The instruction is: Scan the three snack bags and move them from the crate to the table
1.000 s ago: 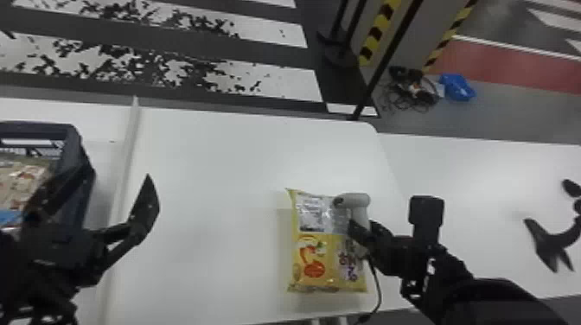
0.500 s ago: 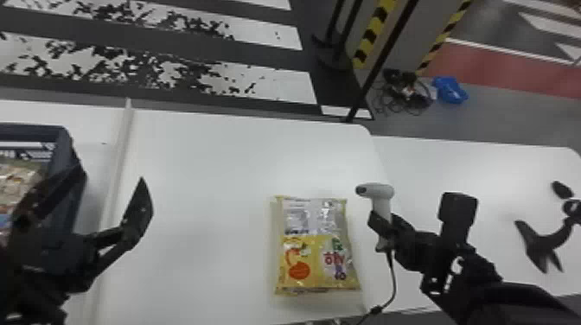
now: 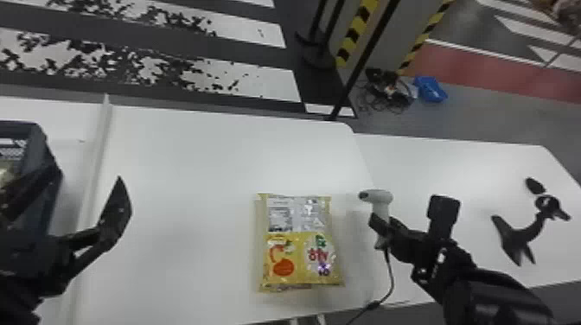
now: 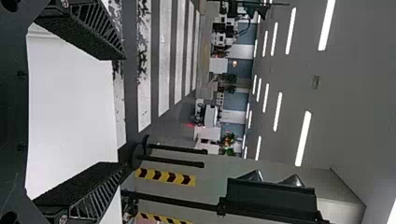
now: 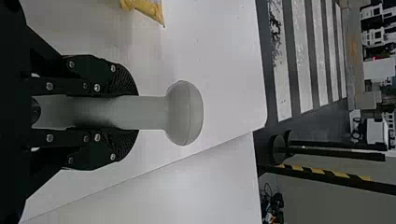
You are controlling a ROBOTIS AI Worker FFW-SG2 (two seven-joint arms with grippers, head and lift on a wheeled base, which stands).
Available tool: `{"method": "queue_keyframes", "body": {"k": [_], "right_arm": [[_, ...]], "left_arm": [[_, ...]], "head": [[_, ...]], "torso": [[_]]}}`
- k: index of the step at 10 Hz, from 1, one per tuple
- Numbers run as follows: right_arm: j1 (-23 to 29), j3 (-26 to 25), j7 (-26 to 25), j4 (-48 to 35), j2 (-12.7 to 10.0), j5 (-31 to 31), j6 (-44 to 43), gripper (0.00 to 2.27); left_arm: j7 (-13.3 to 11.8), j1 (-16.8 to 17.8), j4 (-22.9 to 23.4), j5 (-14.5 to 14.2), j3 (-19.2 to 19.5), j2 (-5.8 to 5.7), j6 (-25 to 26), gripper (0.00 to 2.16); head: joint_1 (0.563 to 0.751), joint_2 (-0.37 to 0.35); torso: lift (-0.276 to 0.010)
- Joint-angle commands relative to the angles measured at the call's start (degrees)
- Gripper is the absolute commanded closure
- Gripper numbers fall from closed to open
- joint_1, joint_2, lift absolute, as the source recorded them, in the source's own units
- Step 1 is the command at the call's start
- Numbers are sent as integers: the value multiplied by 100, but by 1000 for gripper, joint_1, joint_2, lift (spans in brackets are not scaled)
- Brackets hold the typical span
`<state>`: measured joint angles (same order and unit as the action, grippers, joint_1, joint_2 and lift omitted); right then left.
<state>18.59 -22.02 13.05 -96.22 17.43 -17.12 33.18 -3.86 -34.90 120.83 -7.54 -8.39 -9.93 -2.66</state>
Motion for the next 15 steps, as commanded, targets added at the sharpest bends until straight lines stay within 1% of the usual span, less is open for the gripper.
{"method": "queue_keyframes", "body": {"k": [1, 2, 3, 4, 5, 6, 7, 8, 9, 10, 11, 12, 14, 15], "right_arm": [[-206, 31, 172, 596, 85, 60, -351, 2240], [-286, 40, 313, 754, 129, 112, -368, 2236], [-391, 101, 462, 877, 165, 156, -228, 1838], [-417, 198, 444, 912, 165, 271, -228, 279], [-426, 216, 392, 912, 165, 306, -315, -1], [-338, 136, 260, 780, 138, 227, -562, -1], [40, -66, 242, 271, 68, -178, -878, 76], [374, -233, 400, -345, 50, -582, -579, 80], [453, -488, 1025, -881, 24, -784, 739, 80], [444, -637, 1464, -1144, -11, -890, 1671, 80], [409, -690, 1728, -1136, -2, -1057, 2093, 80], [356, -699, 1930, -1074, -11, -1092, 2392, 80], [171, -690, 2273, -635, -38, -1303, 2690, 80], [154, -672, 2396, -512, -38, -1417, 2690, 80]], "left_arm": [[-9, 9, 11, 7, 5, -9, 17, 63], [0, 27, 11, 16, 5, -9, 52, 63], [0, 62, 11, 16, -4, -9, 104, 63], [0, 79, 2, 16, -4, -9, 122, 63], [0, 97, 2, 7, -4, -9, 140, 63], [0, 115, -7, 16, -4, -9, 175, 63], [0, 123, -7, 7, 5, -9, 210, 63], [0, 150, -25, 7, 5, -9, 227, 63], [0, 167, -51, 7, -4, 0, 245, 63], [0, 176, -86, 16, -22, 0, 227, 63], [0, 176, -95, 16, -31, -9, 210, 63], [-9, 123, -69, 16, -31, -9, 175, 63], [-9, 62, -25, 16, -39, -18, 122, 63], [-9, 53, -25, 25, -48, -18, 122, 63]], "head": [[695, -350], [695, -350], [695, -350], [695, -350], [695, -350], [695, -350], [695, -350], [695, -350], [695, -350], [695, -350], [695, -350], [695, -350], [695, -346], [695, -334]], "torso": [[-62], [-62], [-62], [-62], [-62], [-62], [-62], [-62], [-62], [-62], [-62], [-62], [-62], [-62]]}}
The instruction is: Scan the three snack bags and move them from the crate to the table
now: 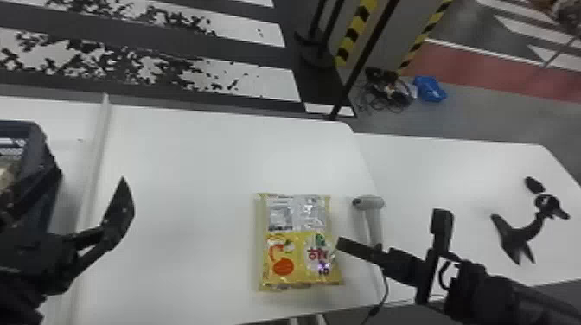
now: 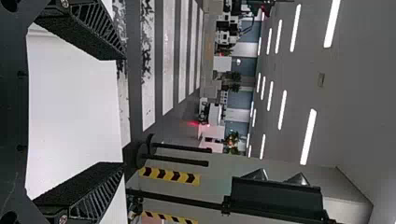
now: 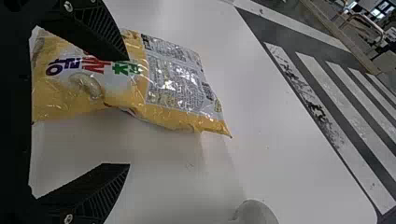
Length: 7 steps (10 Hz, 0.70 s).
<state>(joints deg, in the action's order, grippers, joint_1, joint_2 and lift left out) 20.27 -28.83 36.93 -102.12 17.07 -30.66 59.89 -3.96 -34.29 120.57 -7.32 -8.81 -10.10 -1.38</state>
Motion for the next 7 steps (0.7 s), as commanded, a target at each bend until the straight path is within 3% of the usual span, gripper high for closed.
{"method": "queue_keyframes", "body": {"k": [1, 4, 5, 6, 7], "right_arm": [[-85, 106, 165, 218, -2, -80, 71, 80], [-305, 466, 631, 649, 7, 69, -87, 80], [-419, 536, 948, 746, 7, 289, -87, 245], [-472, 703, 1027, 763, 42, 605, -69, 1470], [-481, 818, 833, 746, 33, 790, -140, 2243]], "left_arm": [[0, -17, 2, 47, -24, 0, -6, 63], [0, -87, 2, 108, -50, 0, -112, 63], [0, -122, 46, 117, -50, 0, -182, 63], [0, -131, 72, 117, -42, -9, -200, 63], [0, -131, 72, 117, -50, -9, -200, 63]], "head": [[695, -325], [695, -292], [695, -276], [695, -263], [695, -257]], "torso": [[-62], [-62], [-62], [-62], [-62]]}}
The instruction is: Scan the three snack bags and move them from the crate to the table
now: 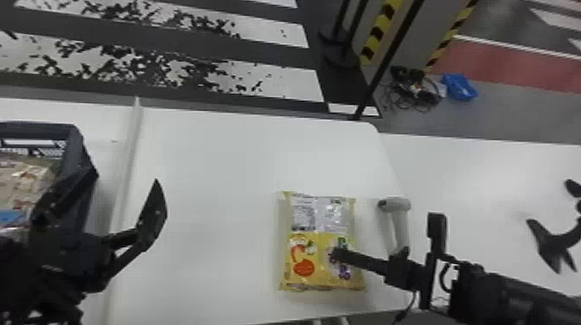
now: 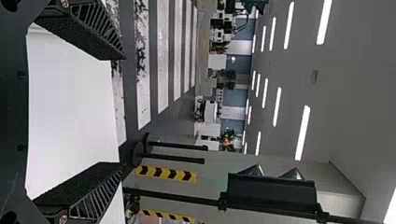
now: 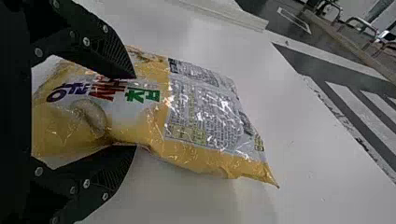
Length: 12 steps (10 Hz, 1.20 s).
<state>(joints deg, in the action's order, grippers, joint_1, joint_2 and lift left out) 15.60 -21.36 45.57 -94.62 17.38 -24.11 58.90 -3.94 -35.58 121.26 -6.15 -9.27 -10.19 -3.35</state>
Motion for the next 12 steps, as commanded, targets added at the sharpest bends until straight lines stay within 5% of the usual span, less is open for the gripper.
{"method": "queue_keyframes", "body": {"k": [1, 4, 6, 7, 9, 12], "right_arm": [[22, 71, -30, -21, -16, 117, -181, 2243], [207, 9, 66, -575, 2, -138, -58, 2243], [233, -729, -65, -715, -147, -1193, -532, 2243], [110, -1089, -478, -619, -341, -1571, -1394, 2243], [-233, -1511, -1568, 67, -358, -2511, -2554, 2243], [-699, -1784, -2816, 1280, -288, -2485, -4277, 2243]], "left_arm": [[-2, -2, -23, 0, 4, -1, -3, 63], [7, -11, -102, 0, 4, -1, -109, 63], [7, -63, -102, -9, 22, -1, -144, 63], [7, -81, -111, -9, 66, -1, -144, 63], [7, -116, -93, -26, 83, -1, -144, 63], [7, -142, -67, -18, 74, -27, -144, 63]], "head": [[695, -260], [695, -251], [695, -239], [695, -246], [695, -326], [695, -350]], "torso": [[-62], [-62], [-62], [-62], [-62], [-62]]}}
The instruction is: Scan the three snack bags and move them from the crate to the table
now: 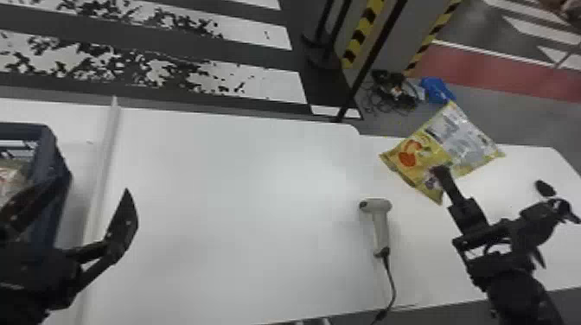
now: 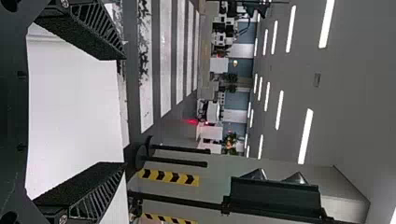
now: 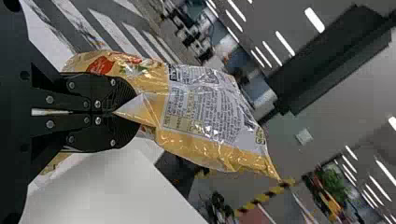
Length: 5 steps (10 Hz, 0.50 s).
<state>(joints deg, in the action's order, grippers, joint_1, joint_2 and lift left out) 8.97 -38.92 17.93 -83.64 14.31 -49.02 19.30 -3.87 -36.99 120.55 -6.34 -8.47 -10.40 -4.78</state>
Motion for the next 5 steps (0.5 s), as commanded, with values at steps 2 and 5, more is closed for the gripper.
{"method": "queue_keyframes", "body": {"k": [2, 5], "right_arm": [[9, 103, -1811, 691, 37, 200, -1319, 2243], [-238, 367, -2215, 1719, 256, 569, -1055, 2243]], "left_arm": [[0, 34, -6, 1, -32, -6, 0, 63], [-9, 77, -23, 1, -120, -15, 18, 63]], "head": [[695, -350], [695, -350]], "torso": [[-62], [-62]]}}
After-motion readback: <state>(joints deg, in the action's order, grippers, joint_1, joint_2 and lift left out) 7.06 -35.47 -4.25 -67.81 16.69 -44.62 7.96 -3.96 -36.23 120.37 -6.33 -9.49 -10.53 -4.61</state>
